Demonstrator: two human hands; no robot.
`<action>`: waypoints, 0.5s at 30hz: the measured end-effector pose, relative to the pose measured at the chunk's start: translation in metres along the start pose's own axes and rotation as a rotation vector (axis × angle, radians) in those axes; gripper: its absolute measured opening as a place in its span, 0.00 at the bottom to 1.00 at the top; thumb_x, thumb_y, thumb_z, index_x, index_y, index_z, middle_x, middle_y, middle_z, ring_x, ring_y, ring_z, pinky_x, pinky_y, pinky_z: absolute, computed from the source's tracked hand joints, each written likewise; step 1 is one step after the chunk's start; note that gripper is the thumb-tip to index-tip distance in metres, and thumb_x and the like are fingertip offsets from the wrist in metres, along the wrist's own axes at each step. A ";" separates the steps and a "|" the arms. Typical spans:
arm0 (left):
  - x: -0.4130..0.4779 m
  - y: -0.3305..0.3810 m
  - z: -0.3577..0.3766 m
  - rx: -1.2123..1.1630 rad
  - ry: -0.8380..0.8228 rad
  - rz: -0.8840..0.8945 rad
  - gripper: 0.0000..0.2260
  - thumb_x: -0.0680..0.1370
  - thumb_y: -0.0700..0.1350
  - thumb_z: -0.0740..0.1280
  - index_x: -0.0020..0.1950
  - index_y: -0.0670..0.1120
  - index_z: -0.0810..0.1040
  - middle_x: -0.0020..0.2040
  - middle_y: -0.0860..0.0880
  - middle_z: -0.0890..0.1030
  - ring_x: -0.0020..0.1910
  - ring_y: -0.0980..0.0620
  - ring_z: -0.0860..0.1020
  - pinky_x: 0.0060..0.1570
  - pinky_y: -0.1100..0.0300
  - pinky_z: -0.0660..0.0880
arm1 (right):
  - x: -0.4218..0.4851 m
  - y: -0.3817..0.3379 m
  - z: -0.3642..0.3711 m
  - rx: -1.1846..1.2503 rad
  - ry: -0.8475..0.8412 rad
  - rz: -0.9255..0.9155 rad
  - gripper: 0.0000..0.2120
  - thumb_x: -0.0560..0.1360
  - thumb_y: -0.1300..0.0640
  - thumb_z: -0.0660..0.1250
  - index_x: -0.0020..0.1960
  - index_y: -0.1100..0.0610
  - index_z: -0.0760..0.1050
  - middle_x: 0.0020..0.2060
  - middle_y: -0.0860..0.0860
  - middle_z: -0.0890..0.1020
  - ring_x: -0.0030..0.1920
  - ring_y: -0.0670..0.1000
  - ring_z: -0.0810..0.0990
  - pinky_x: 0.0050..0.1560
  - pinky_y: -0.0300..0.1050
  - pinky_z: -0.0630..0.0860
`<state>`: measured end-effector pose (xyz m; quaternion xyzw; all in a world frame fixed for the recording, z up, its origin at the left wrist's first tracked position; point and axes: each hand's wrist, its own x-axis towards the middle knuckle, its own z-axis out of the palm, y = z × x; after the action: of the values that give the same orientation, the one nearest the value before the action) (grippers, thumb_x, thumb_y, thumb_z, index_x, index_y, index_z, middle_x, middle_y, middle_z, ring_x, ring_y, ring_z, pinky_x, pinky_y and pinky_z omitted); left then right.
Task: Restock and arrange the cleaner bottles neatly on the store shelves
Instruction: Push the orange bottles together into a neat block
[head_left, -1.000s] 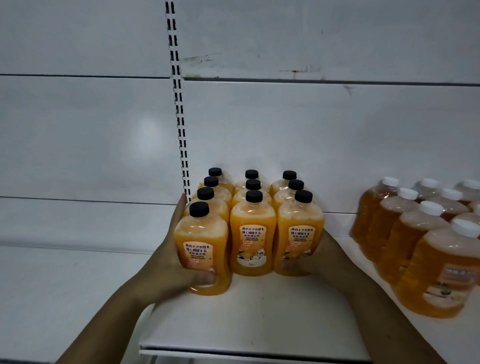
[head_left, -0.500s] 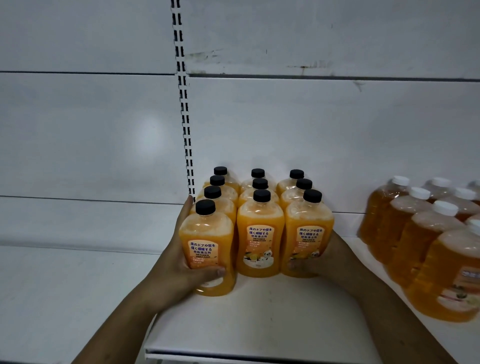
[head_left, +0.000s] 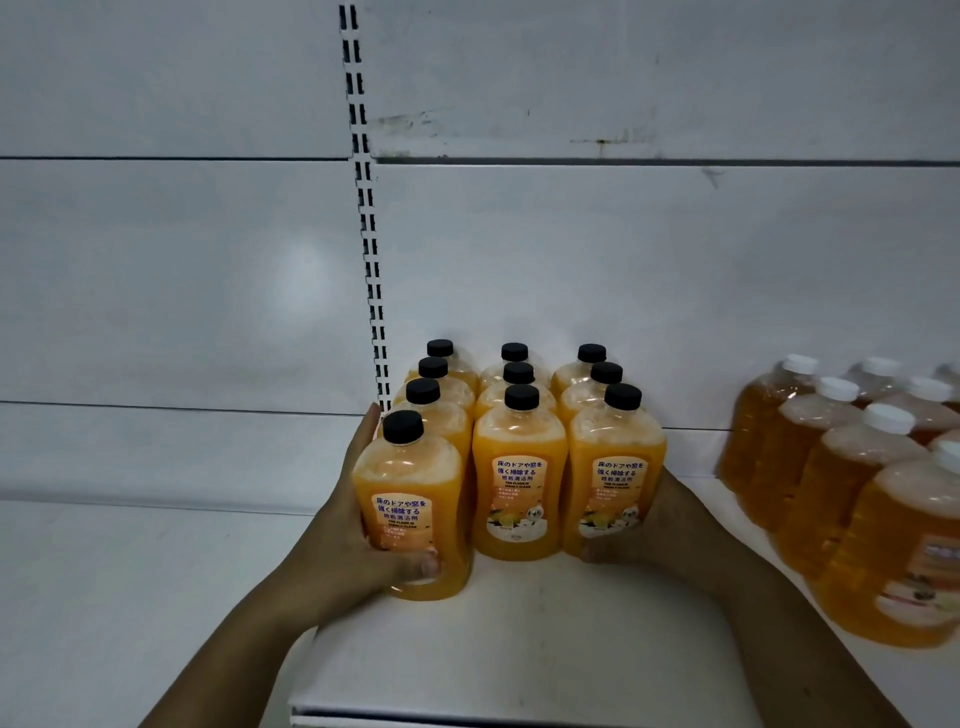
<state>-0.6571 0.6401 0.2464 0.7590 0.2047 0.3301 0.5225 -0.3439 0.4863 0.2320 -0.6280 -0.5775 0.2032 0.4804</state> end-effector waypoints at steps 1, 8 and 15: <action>0.001 0.002 -0.001 -0.041 0.021 0.008 0.64 0.56 0.63 0.86 0.82 0.66 0.50 0.67 0.65 0.80 0.64 0.58 0.81 0.51 0.63 0.82 | 0.000 -0.001 -0.001 0.000 0.001 -0.017 0.52 0.52 0.33 0.83 0.69 0.46 0.67 0.58 0.20 0.77 0.60 0.27 0.77 0.54 0.23 0.75; 0.034 0.029 -0.003 -0.466 0.211 -0.138 0.39 0.67 0.81 0.59 0.76 0.68 0.69 0.71 0.58 0.79 0.61 0.50 0.84 0.52 0.50 0.82 | 0.016 -0.023 -0.008 0.518 0.276 0.066 0.66 0.53 0.14 0.68 0.83 0.41 0.55 0.81 0.45 0.65 0.78 0.49 0.69 0.77 0.58 0.68; 0.063 0.034 0.009 -0.667 0.165 -0.239 0.26 0.80 0.68 0.59 0.75 0.61 0.73 0.70 0.47 0.81 0.64 0.40 0.83 0.64 0.40 0.77 | 0.033 -0.029 0.007 0.680 0.297 0.156 0.51 0.60 0.16 0.65 0.77 0.40 0.68 0.68 0.54 0.82 0.65 0.60 0.83 0.67 0.69 0.76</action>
<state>-0.6078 0.6631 0.2938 0.4883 0.2148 0.3755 0.7579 -0.3571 0.5160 0.2632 -0.4975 -0.3515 0.3258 0.7231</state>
